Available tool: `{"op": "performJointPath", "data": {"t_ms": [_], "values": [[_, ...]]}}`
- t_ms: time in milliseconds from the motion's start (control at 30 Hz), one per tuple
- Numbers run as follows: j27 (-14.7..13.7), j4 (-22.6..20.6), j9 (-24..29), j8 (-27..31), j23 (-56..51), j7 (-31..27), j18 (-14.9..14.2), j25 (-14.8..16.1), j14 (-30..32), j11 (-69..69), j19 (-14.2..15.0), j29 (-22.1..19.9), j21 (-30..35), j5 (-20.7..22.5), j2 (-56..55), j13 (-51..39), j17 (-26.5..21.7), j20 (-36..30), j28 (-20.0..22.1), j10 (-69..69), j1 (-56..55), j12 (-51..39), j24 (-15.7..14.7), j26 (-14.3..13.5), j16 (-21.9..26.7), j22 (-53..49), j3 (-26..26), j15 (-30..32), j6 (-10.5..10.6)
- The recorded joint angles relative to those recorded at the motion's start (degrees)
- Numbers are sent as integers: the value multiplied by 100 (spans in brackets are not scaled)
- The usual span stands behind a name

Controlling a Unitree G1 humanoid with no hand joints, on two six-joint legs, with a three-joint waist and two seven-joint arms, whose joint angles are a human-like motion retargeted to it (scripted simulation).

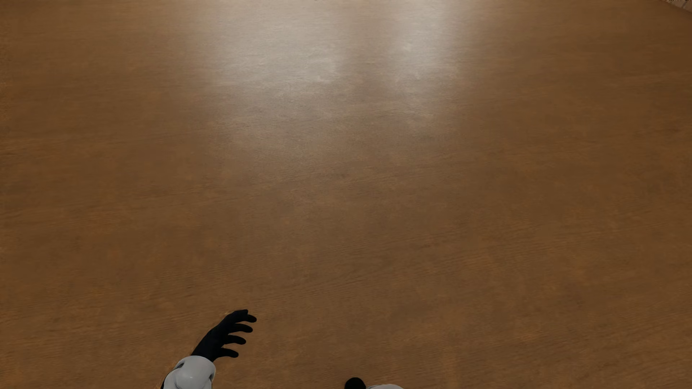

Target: Advance

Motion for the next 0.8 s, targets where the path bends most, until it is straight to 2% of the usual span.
{"op": "performJointPath", "data": {"t_ms": [33,100,133,167,233,267,333,400,467,533,567,633,700,733,800], "values": [[0,59,-15,0,-38,0,0,0,50,-19,0,0,9,-40,34,-77,23,-205,0,78,109,95,0,0,-66,46,-9,117,16],[0,242,-83,0,-204,0,0,0,413,393,0,0,-310,23,88,-252,9,-595,0,333,291,470,0,0,-242,344,82,918,185],[0,352,-134,0,-356,0,0,0,790,587,0,0,-572,138,152,-338,-30,-762,0,591,298,739,0,0,-335,612,201,1243,325],[0,454,-171,0,-565,0,0,0,1321,736,0,0,-824,273,293,-418,-95,-942,0,1017,198,1025,0,0,-409,975,351,1292,464],[0,638,-168,0,-1092,0,0,0,2454,824,0,0,-1232,505,820,-594,-298,-1385,0,2423,-439,1503,0,0,-459,1867,633,893,682],[0,714,-129,0,-1316,0,0,0,2674,779,0,0,-1411,623,1133,-724,-422,-1592,0,3321,-931,1682,0,0,-435,2276,744,647,775],[0,718,-47,0,-1488,0,0,0,2396,664,0,0,-1790,814,1685,-1098,-650,-1719,0,4897,-1967,2006,0,0,-337,2871,1034,270,879],[0,613,3,0,-1443,0,0,0,2158,581,0,0,-2104,900,2140,-1523,-837,-1619,0,5276,-2800,2319,0,0,-215,3152,1444,25,898],[0,529,33,0,-1527,0,0,0,2262,496,0,0,-2338,952,2573,-1833,-1004,-1548,0,4254,-3306,2580,0,0,-127,3155,1820,-183,943],[0,492,19,0,-1796,0,0,0,2449,363,0,0,-2448,1009,3005,-1982,-1155,-1434,0,2457,-3465,2786,0,0,-132,2957,2125,-456,1018],[0,508,-19,0,-1958,0,0,0,2346,291,0,0,-2467,1041,3204,-2013,-1226,-1342,0,1583,-3458,2888,0,0,-185,2793,2252,-627,1070],[0,609,-145,0,-2198,0,0,0,1738,228,0,0,-2501,1099,3470,-2050,-1302,-1192,0,236,-3422,3049,0,0,-380,2486,2440,-977,1182],[0,761,-265,0,-2230,0,0,0,991,300,0,0,-2538,1105,3577,-2048,-1209,-1238,0,-251,-3424,3036,0,0,-599,2410,2518,-1176,1223],[0,807,-289,0,-2164,0,0,0,898,351,0,0,-2540,1077,3637,-2008,-1098,-1375,0,-175,-3415,2939,0,0,-669,2455,2514,-1210,1192],[0,733,-294,0,-1865,0,0,0,1354,454,0,0,-2408,957,3788,-1830,-820,-1699,0,-235,-3419,2582,0,0,-706,2625,2422,-1027,1033]]}}
